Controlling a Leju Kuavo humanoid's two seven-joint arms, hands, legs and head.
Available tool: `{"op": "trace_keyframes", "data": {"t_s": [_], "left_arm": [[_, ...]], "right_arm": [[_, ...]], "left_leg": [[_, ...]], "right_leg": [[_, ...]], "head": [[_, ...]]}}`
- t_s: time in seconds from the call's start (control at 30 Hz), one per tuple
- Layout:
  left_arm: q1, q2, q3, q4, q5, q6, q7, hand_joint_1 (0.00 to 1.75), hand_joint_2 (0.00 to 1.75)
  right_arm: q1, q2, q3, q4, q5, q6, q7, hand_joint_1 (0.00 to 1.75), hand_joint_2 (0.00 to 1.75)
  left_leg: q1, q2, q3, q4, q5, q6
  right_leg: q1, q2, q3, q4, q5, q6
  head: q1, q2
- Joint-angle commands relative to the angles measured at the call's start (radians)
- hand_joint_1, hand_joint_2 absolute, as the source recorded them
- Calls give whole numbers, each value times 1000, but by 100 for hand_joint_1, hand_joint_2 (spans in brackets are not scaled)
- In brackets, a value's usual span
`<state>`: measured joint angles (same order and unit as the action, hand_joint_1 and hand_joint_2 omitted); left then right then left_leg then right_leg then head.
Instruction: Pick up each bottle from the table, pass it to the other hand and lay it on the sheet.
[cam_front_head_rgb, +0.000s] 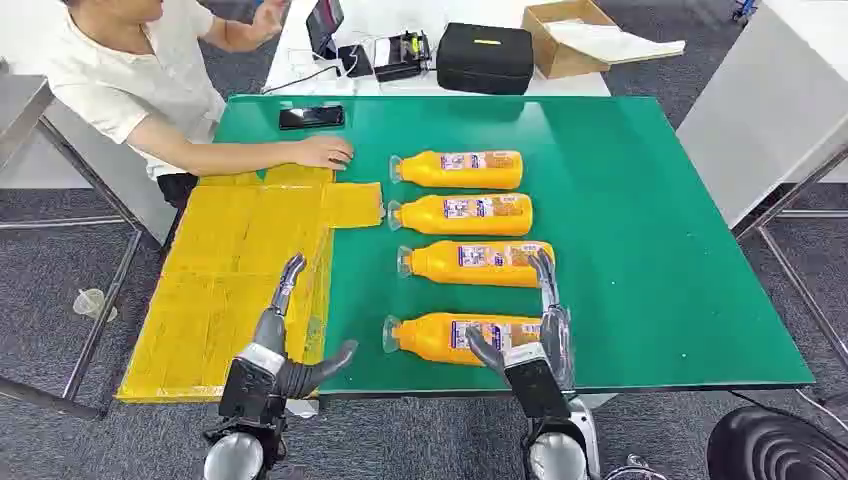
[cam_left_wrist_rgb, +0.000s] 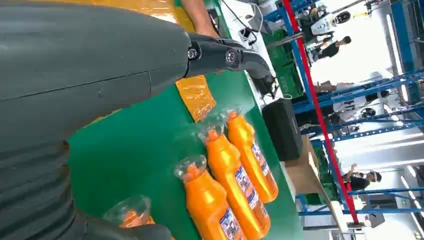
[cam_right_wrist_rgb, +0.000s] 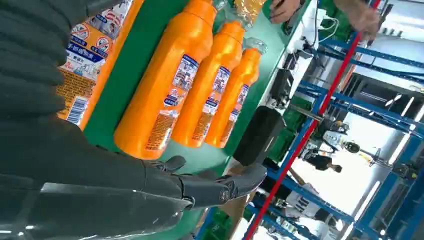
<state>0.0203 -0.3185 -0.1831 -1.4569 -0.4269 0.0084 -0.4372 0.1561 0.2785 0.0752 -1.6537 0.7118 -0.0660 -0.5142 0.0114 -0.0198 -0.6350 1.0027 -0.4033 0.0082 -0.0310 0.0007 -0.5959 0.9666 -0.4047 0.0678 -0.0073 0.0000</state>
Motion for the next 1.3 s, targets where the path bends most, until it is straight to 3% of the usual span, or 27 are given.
{"op": "trace_keyframes", "data": {"t_s": [0.03,0.17,0.4,0.63,0.83,0.9,1.0,1.13,1.27,1.3], "left_arm": [[-22,-26,-1,35,-1,1,1,0,175],[-28,-25,6,35,-2,2,1,0,175],[-28,-30,20,46,-5,6,1,0,175],[-5,-31,3,0,1,29,0,0,175],[-11,-31,18,17,5,37,4,0,175],[-23,-31,20,38,5,36,3,0,175],[-71,-31,16,82,15,26,-11,0,175],[-120,-31,17,117,57,15,-24,0,175],[-121,-31,2,119,65,4,-25,0,175],[-117,-31,1,121,70,3,-24,0,175]], "right_arm": [[-14,-24,0,23,-2,4,3,0,175],[-14,-23,-4,41,-1,3,3,0,175],[4,-28,-10,29,11,-10,1,0,175],[68,-46,-10,-72,46,-2,39,0,175],[65,-54,-17,-16,63,10,60,0,175],[51,-92,17,2,156,-23,59,0,175],[10,-221,116,38,396,-100,149,0,175],[-69,-360,179,137,402,-56,189,0,175],[-88,-415,202,195,424,-40,200,0,175],[-85,-438,217,209,430,-27,212,0,175]], "left_leg": [[0,0,2,0,-1,0],[1,2,8,1,-4,0],[1,0,3,0,-1,0],[1,0,5,1,-3,1],[1,1,4,1,-2,0],[1,1,5,0,-2,0],[1,1,4,0,-2,0],[0,0,3,-1,0,1],[1,2,8,0,-3,2],[0,0,3,0,0,1]], "right_leg": [[1,-1,3,-1,-1,-2],[2,0,8,0,-3,-5],[1,-1,4,-1,-1,-3],[2,-2,6,0,-3,-4],[1,-1,5,0,-2,-3],[2,-1,6,-1,-2,-3],[2,-1,5,-2,-1,-3],[1,-1,4,-2,0,-2],[2,-1,11,-3,-1,-5],[1,-1,4,-2,0,-1]], "head": [[0,0],[0,0],[0,0],[0,0],[0,0],[0,0],[0,0],[0,0],[0,0],[0,0]]}}
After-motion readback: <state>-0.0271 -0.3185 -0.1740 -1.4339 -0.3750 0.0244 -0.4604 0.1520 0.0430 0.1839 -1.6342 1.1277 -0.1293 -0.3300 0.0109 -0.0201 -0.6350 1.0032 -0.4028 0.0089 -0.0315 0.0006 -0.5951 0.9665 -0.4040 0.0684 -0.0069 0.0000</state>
